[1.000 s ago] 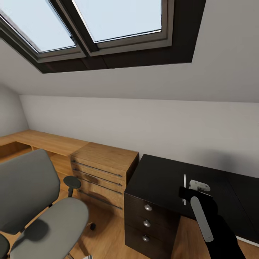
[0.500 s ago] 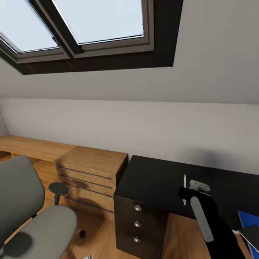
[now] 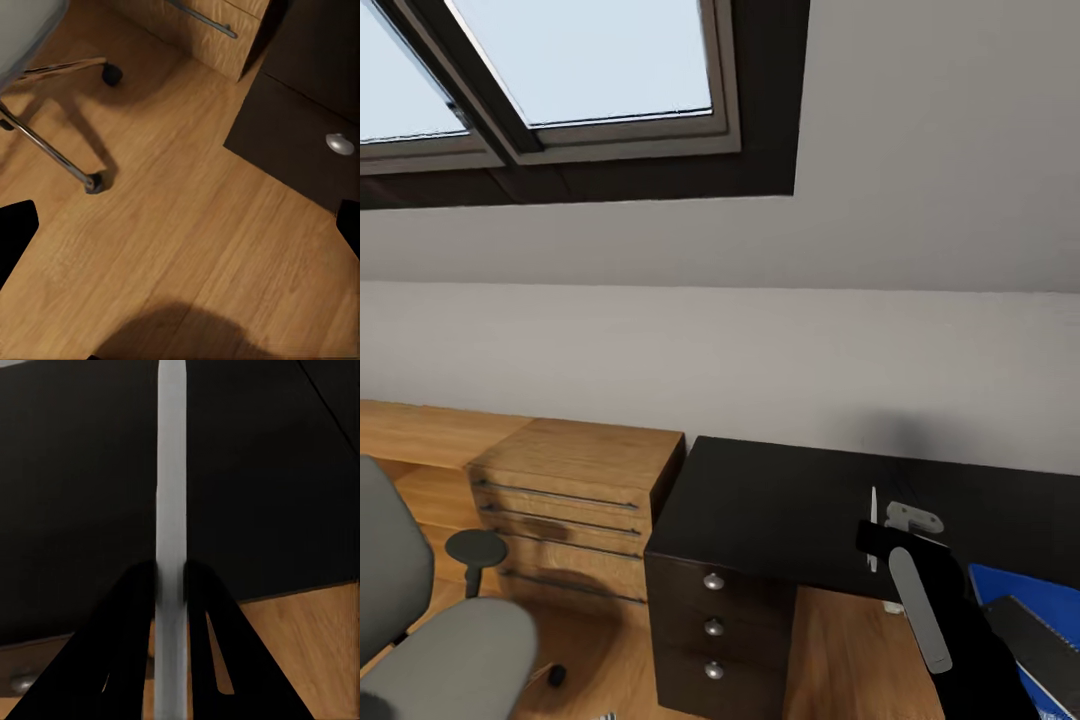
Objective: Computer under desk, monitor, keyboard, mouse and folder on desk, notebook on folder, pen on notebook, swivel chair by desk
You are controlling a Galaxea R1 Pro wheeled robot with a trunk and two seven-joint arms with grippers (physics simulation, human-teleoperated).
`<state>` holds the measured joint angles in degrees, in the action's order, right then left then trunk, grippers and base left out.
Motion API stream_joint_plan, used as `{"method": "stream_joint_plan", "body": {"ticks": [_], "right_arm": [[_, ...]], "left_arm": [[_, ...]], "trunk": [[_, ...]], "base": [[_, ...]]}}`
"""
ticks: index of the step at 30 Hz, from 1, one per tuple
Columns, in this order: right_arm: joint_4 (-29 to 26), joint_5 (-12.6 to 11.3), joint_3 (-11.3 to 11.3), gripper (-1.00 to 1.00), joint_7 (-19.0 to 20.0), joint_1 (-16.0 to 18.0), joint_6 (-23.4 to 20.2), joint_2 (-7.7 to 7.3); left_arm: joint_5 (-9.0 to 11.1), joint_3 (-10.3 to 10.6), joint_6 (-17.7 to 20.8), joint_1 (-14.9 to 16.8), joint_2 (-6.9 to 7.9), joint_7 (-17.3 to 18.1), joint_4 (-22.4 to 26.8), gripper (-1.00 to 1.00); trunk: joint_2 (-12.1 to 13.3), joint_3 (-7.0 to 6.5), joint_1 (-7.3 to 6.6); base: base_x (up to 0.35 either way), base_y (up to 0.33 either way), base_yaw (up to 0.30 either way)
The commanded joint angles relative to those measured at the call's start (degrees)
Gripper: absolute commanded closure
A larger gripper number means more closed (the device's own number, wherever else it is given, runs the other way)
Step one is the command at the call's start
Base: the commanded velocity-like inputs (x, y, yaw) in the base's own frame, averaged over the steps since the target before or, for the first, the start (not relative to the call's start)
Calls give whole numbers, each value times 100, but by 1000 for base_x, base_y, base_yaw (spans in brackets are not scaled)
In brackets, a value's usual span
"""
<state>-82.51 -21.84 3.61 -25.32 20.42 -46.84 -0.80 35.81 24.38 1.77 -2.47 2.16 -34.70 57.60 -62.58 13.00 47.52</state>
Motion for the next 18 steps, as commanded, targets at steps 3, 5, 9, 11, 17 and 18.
{"method": "stream_joint_plan", "body": {"ticks": [3,5,9,11,17,18], "right_arm": [[52,-72,-8,100,-52,5,-3,0],[81,-73,-9,100,-49,5,-2,-1],[106,-75,-9,100,-45,7,-1,-5],[108,-75,-9,100,-44,6,-1,-6],[118,-75,-10,100,-43,5,6,-8],[119,-75,-10,100,-43,5,7,-8]], "left_arm": [[16,23,20,1,-10,-37,-162,-100],[15,23,18,1,-12,-37,-192,-100],[14,23,18,1,-13,-37,-215,-100],[14,23,17,1,-14,-37,-217,-100],[13,23,16,1,-14,-37,-222,-100],[13,23,16,1,-14,-37,-222,-100]], "trunk": [[-5,-13,1],[-5,-26,1],[-5,-52,1],[-5,-65,1],[-5,-104,1],[-5,-111,1]], "base": [[0,0,-229],[0,0,-229],[0,0,-229],[0,0,-229],[0,0,-229],[0,0,-229]]}}
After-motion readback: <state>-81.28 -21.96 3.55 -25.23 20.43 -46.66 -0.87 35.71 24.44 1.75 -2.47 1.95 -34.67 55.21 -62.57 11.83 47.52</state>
